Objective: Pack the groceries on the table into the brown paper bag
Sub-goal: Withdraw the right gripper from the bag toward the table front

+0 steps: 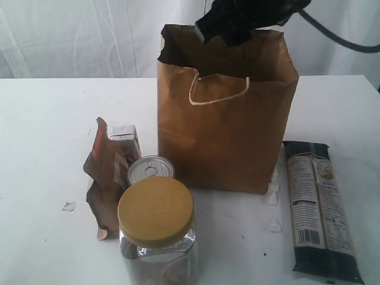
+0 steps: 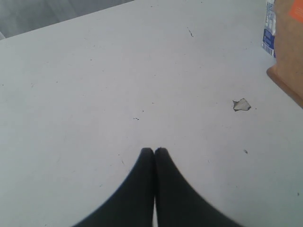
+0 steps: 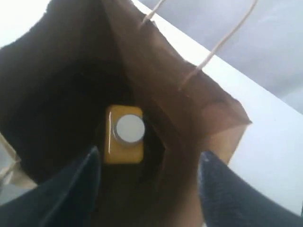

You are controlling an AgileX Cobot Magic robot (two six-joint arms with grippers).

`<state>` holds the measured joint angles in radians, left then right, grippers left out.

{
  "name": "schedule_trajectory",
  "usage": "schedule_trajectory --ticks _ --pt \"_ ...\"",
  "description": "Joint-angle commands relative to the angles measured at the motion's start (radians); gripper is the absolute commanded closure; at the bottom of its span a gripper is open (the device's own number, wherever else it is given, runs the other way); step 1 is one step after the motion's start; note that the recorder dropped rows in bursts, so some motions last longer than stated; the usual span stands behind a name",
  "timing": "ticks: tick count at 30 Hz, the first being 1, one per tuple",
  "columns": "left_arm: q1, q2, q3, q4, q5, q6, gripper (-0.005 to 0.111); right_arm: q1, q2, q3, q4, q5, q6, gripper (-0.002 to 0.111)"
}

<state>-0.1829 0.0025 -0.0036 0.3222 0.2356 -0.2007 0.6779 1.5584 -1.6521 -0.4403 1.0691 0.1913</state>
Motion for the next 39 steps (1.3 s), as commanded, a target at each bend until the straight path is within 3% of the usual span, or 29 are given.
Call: schedule_trajectory --ticks 1,5,7,15,19,23,26,30,33,39 --pt "0.004 -0.003 0.004 0.000 -0.003 -0.003 0.107 0.001 -0.055 -0.002 0.000 0.051 -0.003 0.072" --pt "0.004 -0.003 0.004 0.000 -0.003 -0.003 0.107 0.001 -0.116 -0.002 -0.002 0.062 -0.003 0.102" --pt "0.004 -0.003 0.004 0.000 -0.003 -0.003 0.107 0.001 -0.145 -0.002 -0.007 0.083 -0.003 0.108" --pt "0.004 -0.003 0.004 0.000 -0.003 -0.003 0.107 0.001 -0.240 0.080 0.071 0.152 -0.023 0.108" --pt "0.004 -0.003 0.004 0.000 -0.003 -0.003 0.107 0.001 -0.294 0.228 0.152 0.150 -0.064 0.108" --pt "0.004 -0.003 0.004 0.000 -0.003 -0.003 0.107 0.001 -0.362 0.400 0.217 0.040 -0.133 0.108" --pt "0.004 -0.003 0.004 0.000 -0.003 -0.003 0.107 0.001 -0.405 0.517 0.366 0.008 -0.326 0.108" --pt "0.004 -0.003 0.004 0.000 -0.003 -0.003 0.107 0.001 -0.424 0.674 0.710 0.041 -0.782 0.108" --pt "0.004 -0.003 0.004 0.000 -0.003 -0.003 0.107 0.001 -0.419 0.798 0.848 -0.034 -1.003 0.108" --pt "0.004 -0.003 0.004 0.000 -0.003 -0.003 0.107 0.001 -0.415 1.002 0.826 -0.318 -1.003 0.108"
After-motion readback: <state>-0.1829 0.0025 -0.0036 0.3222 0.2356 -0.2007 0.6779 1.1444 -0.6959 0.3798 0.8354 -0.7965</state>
